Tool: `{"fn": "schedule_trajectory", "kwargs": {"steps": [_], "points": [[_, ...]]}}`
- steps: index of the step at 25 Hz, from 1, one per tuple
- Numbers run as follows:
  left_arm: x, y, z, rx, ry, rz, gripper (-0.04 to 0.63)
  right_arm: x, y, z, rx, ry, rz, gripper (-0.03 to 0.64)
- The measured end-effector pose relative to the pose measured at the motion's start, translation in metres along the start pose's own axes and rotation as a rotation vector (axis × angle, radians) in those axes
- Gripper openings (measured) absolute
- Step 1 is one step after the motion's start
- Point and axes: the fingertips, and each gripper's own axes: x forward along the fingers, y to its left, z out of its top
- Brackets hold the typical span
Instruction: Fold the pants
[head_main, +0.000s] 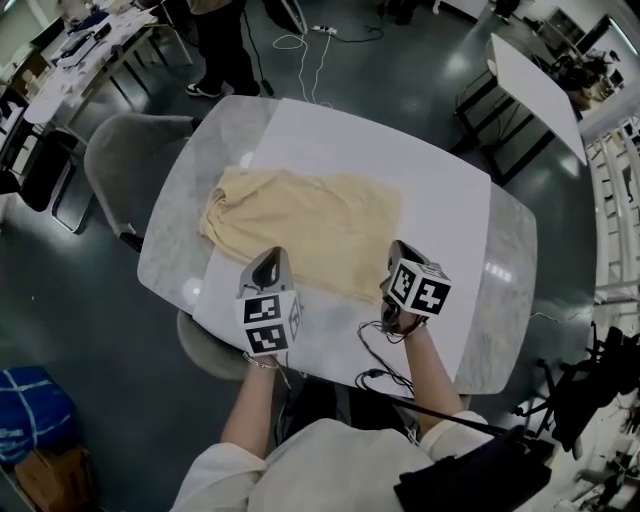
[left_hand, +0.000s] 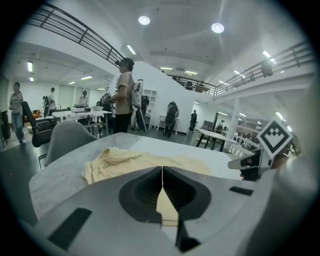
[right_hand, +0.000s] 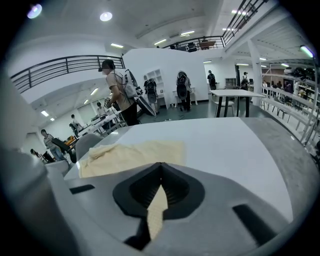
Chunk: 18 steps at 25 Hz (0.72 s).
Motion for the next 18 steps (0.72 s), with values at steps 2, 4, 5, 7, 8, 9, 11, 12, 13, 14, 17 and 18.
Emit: {"fn": "schedule_trajectory", "kwargs": {"steps": [2, 4, 5, 7, 8, 9, 11, 12, 13, 14, 17, 18], "points": [[0.002, -0.009, -0.003, 0.007, 0.003, -0.002, 0.009, 0.001, -0.008, -0.003, 0.006, 0.005, 0.005, -0.005], [0.004, -0.017, -0.007, 0.011, 0.009, -0.001, 0.009, 0.001, -0.017, -0.006, 0.009, 0.010, 0.007, -0.005], [0.005, -0.020, -0.010, 0.012, 0.014, 0.001, 0.009, 0.002, -0.021, -0.008, 0.010, 0.014, 0.008, -0.005], [0.007, -0.021, -0.016, 0.012, 0.024, 0.007, 0.009, 0.008, -0.025, -0.011, 0.012, 0.025, 0.015, -0.005], [0.009, -0.021, -0.019, 0.012, 0.029, 0.010, 0.009, 0.011, -0.026, -0.014, 0.013, 0.033, 0.021, -0.005], [0.010, -0.020, -0.023, 0.012, 0.035, 0.013, 0.009, 0.016, -0.027, -0.017, 0.014, 0.043, 0.026, 0.022], [0.013, -0.018, -0.031, 0.010, 0.047, 0.020, 0.009, 0.026, -0.030, -0.024, 0.017, 0.065, 0.031, 0.064], [0.014, -0.016, -0.035, 0.009, 0.053, 0.023, 0.009, 0.032, -0.032, -0.027, 0.018, 0.075, 0.028, 0.070], [0.016, -0.014, -0.039, 0.007, 0.058, 0.027, 0.009, 0.038, -0.034, -0.031, 0.020, 0.086, 0.024, 0.087], [0.017, -0.011, -0.042, 0.005, 0.062, 0.031, 0.009, 0.044, -0.036, -0.035, 0.026, 0.097, 0.022, 0.106], [0.018, -0.002, -0.049, -0.007, 0.070, 0.051, 0.009, 0.059, -0.041, -0.046, 0.056, 0.137, 0.021, 0.115], [0.018, 0.001, -0.051, -0.013, 0.072, 0.059, 0.009, 0.063, -0.042, -0.049, 0.063, 0.152, 0.016, 0.117]]}}
